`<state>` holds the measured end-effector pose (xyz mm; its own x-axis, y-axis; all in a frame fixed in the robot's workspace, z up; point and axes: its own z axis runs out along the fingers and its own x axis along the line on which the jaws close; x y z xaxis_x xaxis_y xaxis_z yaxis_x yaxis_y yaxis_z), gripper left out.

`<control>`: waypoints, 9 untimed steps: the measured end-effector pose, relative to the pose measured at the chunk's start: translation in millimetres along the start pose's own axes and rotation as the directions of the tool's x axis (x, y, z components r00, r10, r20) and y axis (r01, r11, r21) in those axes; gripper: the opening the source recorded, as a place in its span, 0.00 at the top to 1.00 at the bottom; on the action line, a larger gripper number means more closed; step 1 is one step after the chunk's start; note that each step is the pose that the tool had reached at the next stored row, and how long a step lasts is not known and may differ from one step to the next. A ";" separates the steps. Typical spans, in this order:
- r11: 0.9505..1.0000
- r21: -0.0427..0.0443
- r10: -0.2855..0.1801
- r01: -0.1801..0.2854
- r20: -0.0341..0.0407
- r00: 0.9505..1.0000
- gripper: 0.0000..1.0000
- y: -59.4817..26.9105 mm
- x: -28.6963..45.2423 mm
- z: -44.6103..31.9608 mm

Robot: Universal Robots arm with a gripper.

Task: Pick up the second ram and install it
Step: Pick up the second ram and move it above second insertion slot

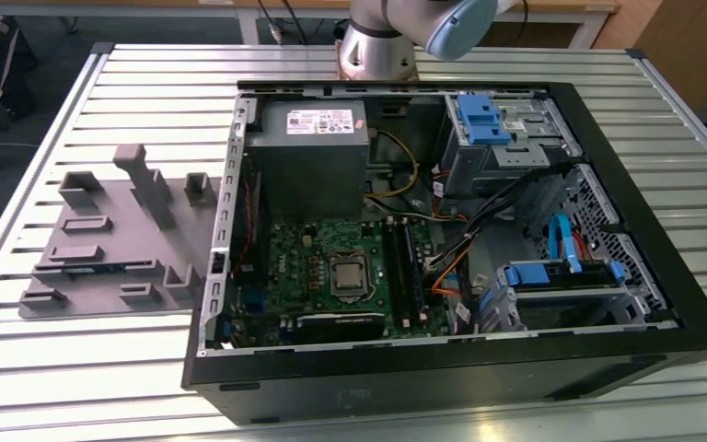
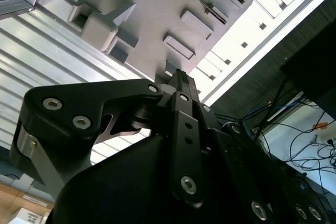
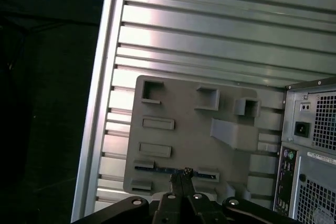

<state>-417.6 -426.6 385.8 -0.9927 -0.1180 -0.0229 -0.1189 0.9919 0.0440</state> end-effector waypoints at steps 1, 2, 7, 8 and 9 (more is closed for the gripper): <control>1.000 0.000 -0.003 0.003 0.000 1.000 0.89 0.0 0.0 0.0; 1.000 0.000 -0.006 0.006 0.000 1.000 0.89 0.0 0.0 0.0; 1.000 0.000 -0.019 0.019 -0.001 1.000 0.89 0.0 0.0 0.0; 1.000 -0.001 -0.022 0.022 -0.001 1.000 0.89 0.0 0.0 0.0; 1.000 -0.001 -0.025 0.025 -0.001 1.000 0.89 0.0 0.0 0.0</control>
<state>-417.7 -426.6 385.8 -0.9895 -0.1426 -0.0229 -0.1435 0.9887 0.0440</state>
